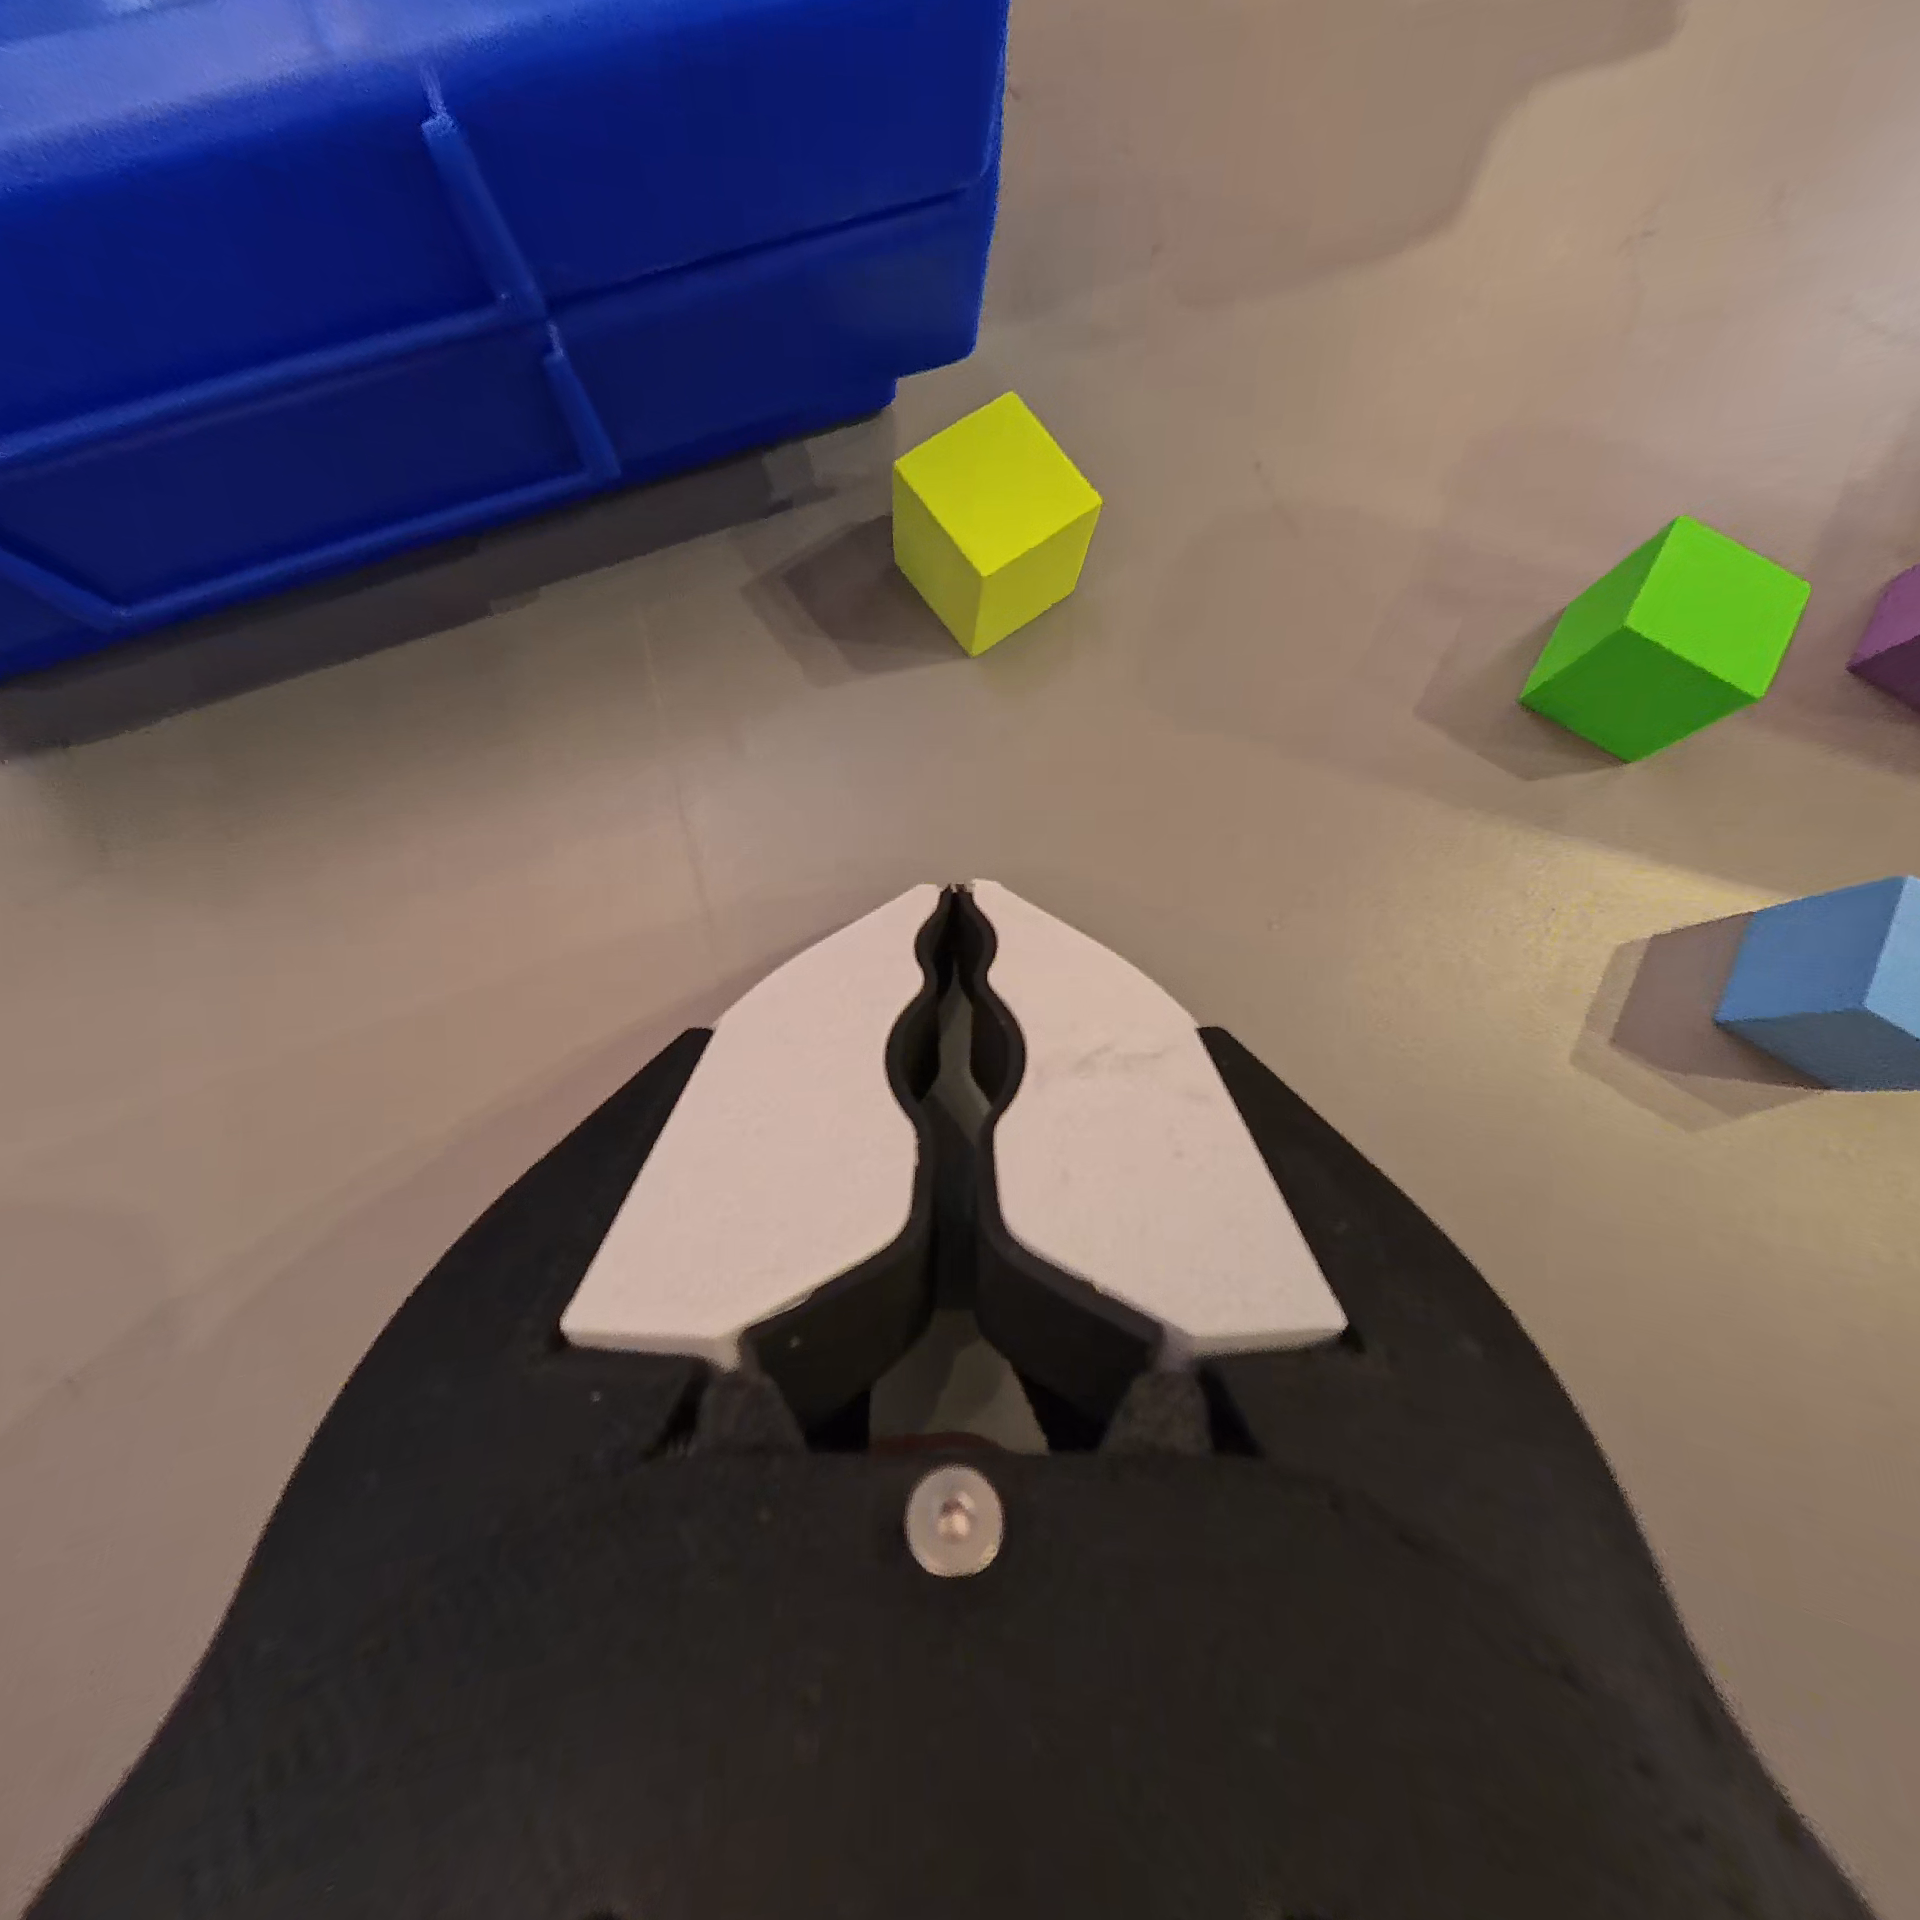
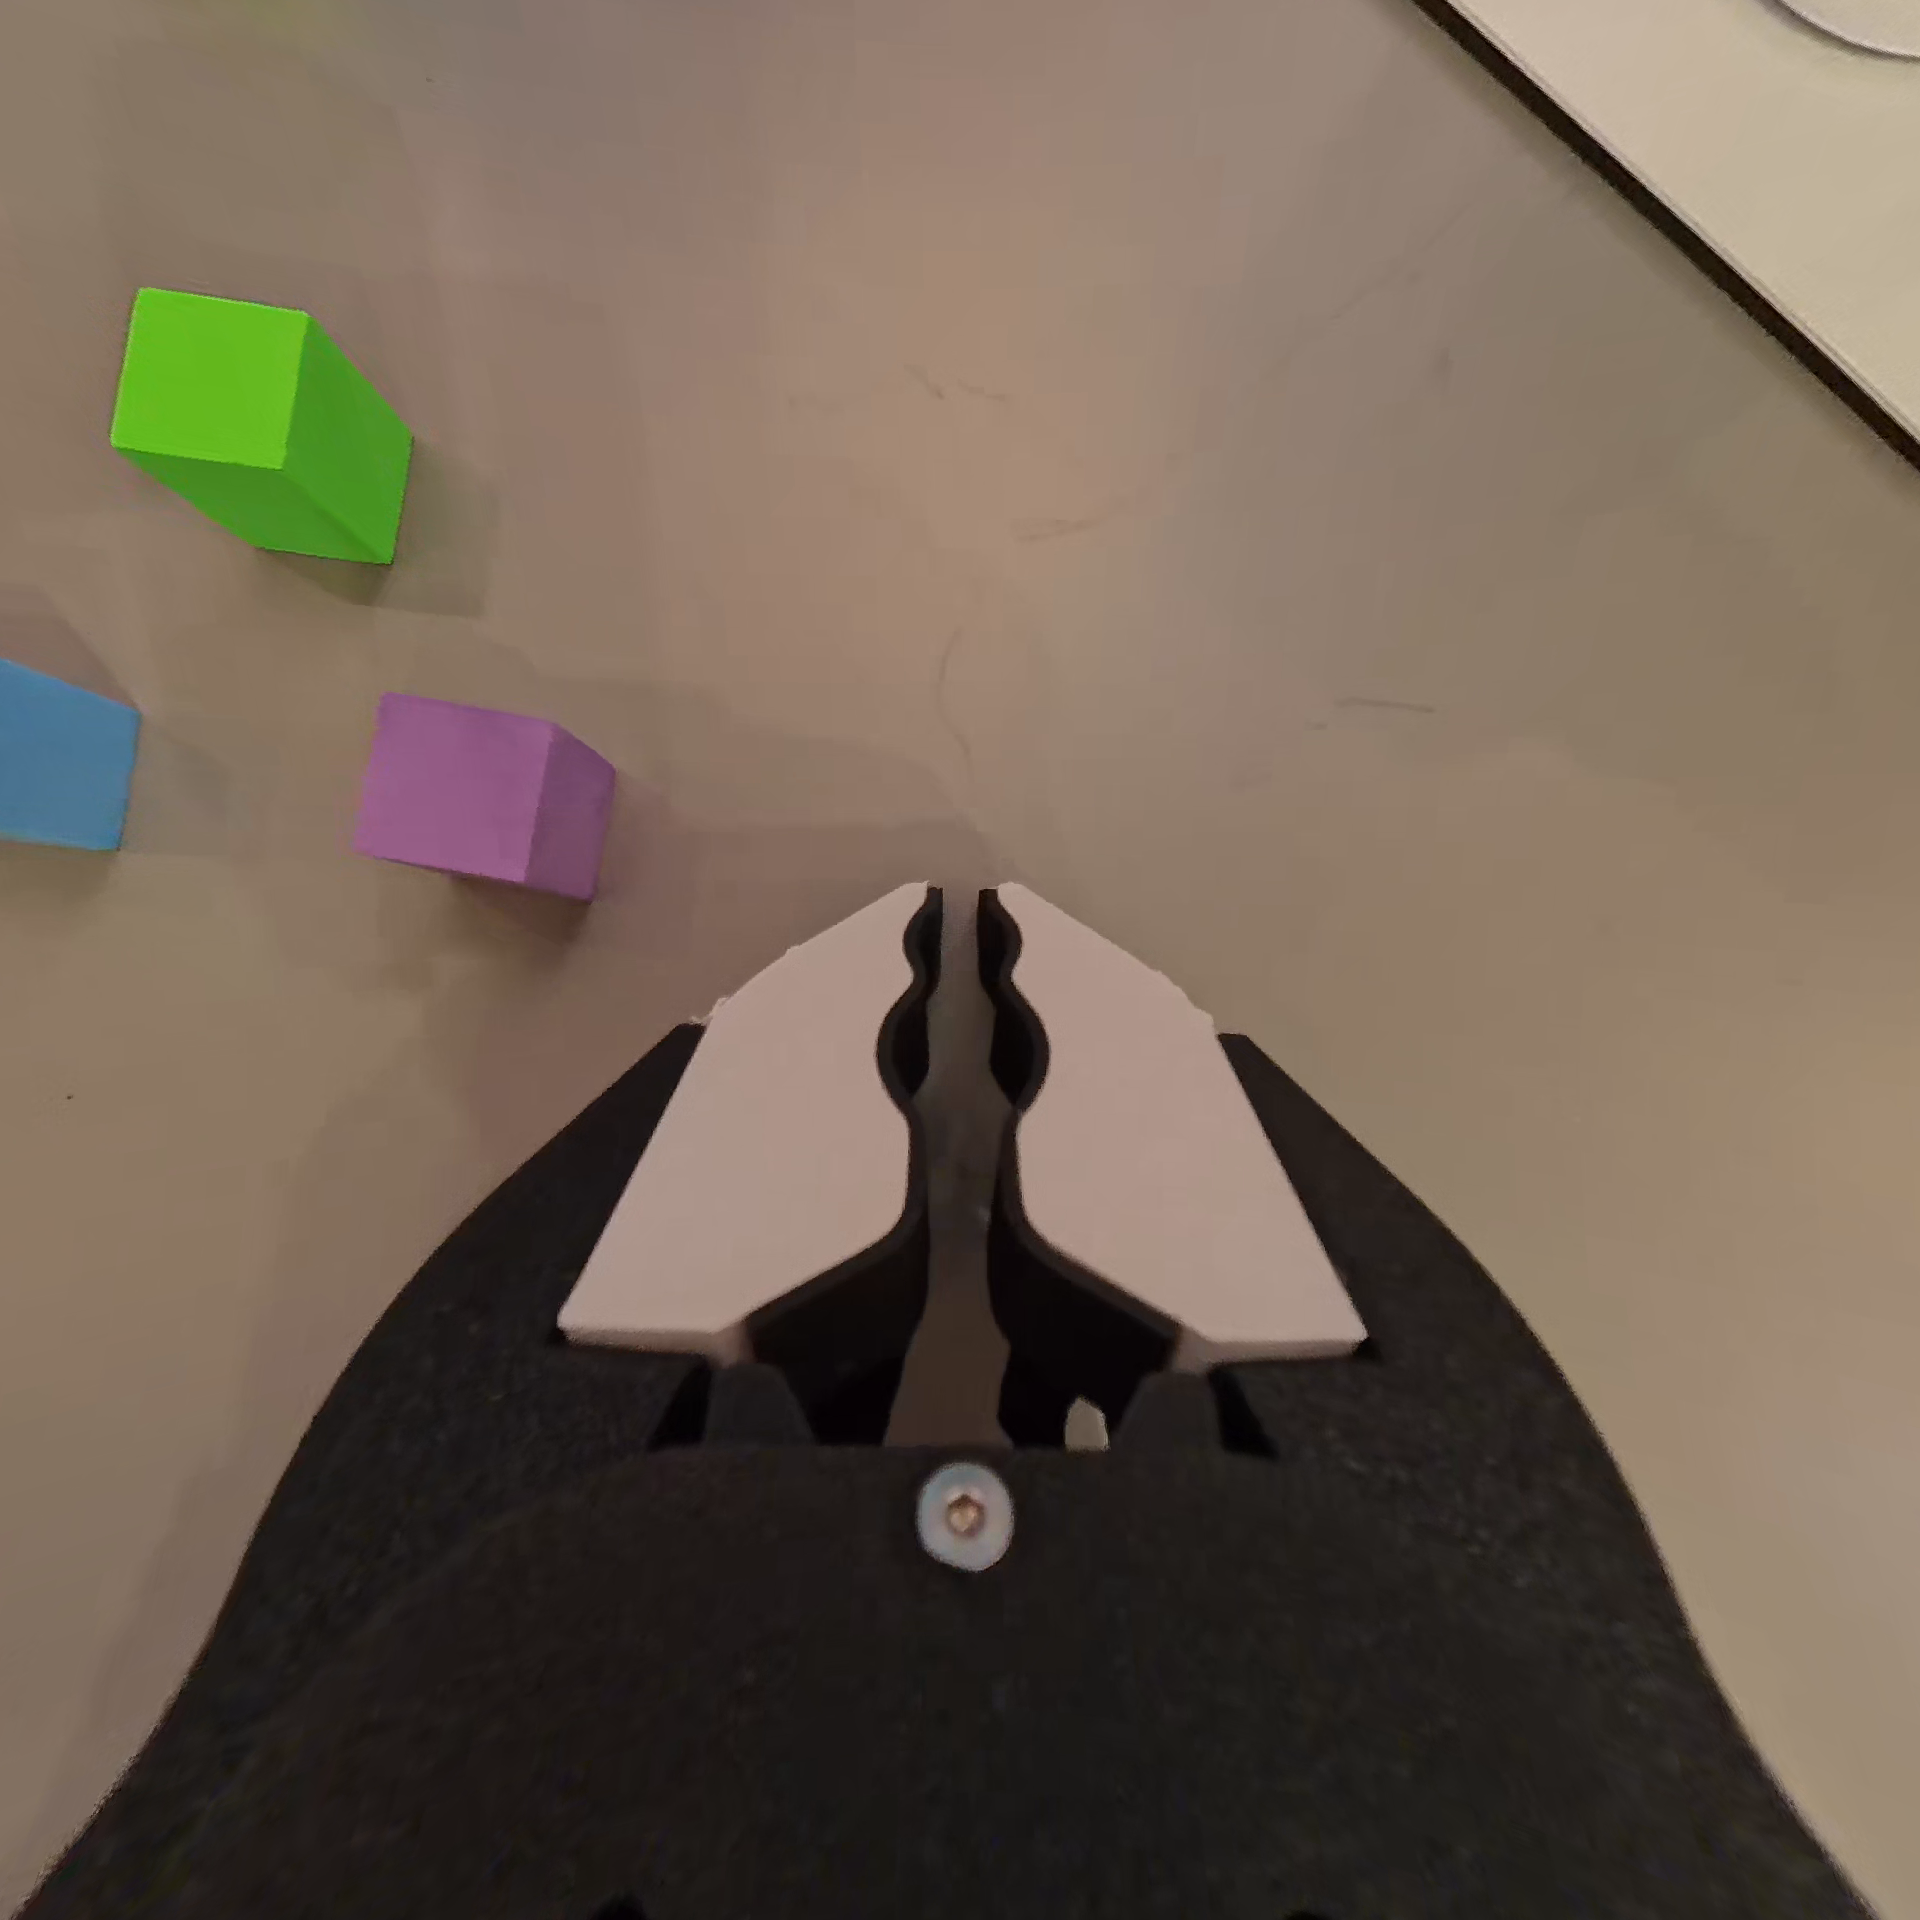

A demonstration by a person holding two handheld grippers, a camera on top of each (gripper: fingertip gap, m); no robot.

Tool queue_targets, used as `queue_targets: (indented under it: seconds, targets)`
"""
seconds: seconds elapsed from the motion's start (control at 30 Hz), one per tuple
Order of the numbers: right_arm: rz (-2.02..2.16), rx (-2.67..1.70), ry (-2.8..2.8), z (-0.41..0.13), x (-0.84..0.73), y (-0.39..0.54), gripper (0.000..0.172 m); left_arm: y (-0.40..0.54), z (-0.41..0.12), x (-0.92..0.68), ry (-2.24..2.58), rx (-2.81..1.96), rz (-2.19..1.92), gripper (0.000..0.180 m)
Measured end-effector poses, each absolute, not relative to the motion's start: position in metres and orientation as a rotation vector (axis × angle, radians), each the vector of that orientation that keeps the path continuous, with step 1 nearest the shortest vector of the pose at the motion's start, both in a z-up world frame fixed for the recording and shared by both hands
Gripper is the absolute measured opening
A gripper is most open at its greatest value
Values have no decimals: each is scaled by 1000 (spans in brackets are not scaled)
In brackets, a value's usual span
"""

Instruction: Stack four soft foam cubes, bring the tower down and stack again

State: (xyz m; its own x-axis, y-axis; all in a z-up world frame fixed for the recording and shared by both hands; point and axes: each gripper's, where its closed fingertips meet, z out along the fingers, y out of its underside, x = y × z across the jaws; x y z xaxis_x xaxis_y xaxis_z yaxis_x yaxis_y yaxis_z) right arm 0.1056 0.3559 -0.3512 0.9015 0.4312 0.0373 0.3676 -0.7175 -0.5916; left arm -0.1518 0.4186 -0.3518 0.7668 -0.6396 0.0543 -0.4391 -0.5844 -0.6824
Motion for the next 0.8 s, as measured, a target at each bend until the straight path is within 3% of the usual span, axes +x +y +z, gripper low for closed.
queue_targets:
  seconds: [0.03, 0.17, 0.27, 0.8]
  targets:
    - [139, -2445, -570, -351, 106, 356, 7, 419, -352, -152, 802, -2287, -389, 0]
    - [193, -2422, -628, -351, 103, 356, 31, 419, -352, -150, 808, -2285, -390, 0]
    - [207, -2364, -765, -350, 97, 353, 37, 420, -352, -150, 812, -2284, -392, 0]
    - [496, -2022, -1489, -325, 36, 334, 46, 421, -352, -144, 850, -2271, -398, 0]
